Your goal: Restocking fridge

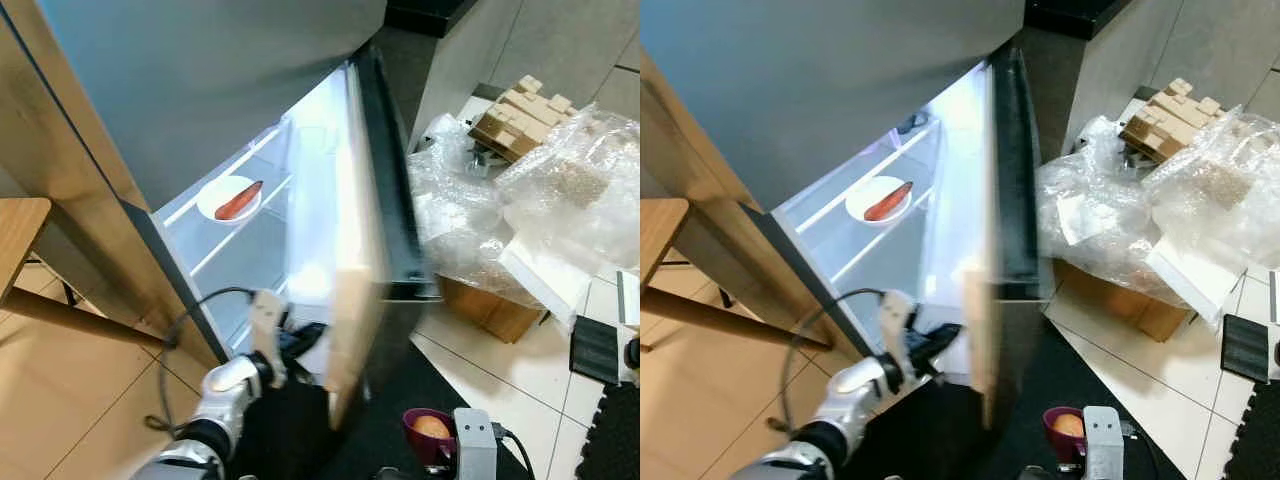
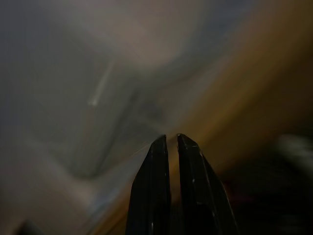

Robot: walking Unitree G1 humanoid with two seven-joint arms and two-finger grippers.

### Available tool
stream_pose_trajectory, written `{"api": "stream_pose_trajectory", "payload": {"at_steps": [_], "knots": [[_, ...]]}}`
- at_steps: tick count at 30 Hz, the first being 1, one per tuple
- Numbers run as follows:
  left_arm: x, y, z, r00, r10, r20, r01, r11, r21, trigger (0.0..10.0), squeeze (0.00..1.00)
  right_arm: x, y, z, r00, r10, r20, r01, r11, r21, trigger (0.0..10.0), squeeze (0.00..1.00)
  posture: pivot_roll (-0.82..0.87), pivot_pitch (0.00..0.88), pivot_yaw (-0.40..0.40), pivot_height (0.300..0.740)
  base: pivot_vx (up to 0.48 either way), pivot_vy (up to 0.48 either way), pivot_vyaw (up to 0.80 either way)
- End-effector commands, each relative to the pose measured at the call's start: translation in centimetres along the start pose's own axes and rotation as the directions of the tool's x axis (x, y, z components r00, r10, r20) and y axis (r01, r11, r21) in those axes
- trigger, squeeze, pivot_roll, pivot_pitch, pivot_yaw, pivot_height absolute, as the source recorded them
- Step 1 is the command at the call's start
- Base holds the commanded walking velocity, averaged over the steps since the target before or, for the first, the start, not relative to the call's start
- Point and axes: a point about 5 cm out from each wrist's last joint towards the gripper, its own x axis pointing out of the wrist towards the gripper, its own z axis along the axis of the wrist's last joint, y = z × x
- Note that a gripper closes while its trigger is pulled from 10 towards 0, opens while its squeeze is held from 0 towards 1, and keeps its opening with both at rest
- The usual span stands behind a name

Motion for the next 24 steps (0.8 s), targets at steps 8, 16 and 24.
{"api": "stream_pose_trajectory", "payload": {"at_steps": [8, 16, 24], "knots": [[3.3, -2.1, 2.0, 0.989, -0.13, 0.073, 0.126, 0.991, 0.049, 10.0, 0.0, 0.0, 0.8, -0.5, 1.0, -0.009, -0.024, 0.01, 1.0, 0.011, 10.0, 0.0, -0.22, 0.152, 0.056, 0.74, 0.0, 0.0, 0.0], [1.0, -0.7, 1.1, 0.998, -0.023, 0.064, 0.021, 0.999, 0.038, 10.0, 0.0, -0.3, 0.7, -1.0, 1.0, -0.01, -0.028, 0.01, 1.0, 0.011, 10.0, 0.0, -0.21, 0.153, 0.054, 0.74, 0.0, 0.0, 0.0], [-2.7, 1.6, -1.1, 0.968, 0.251, -0.026, -0.249, 0.966, 0.07, 10.0, 0.0, -0.4, 1.0, -1.1, 1.0, -0.005, -0.021, 0.005, 1.0, 0.008, 10.0, 0.0, -0.2, 0.143, 0.055, 0.74, 0.0, 0.0, 0.0]]}}
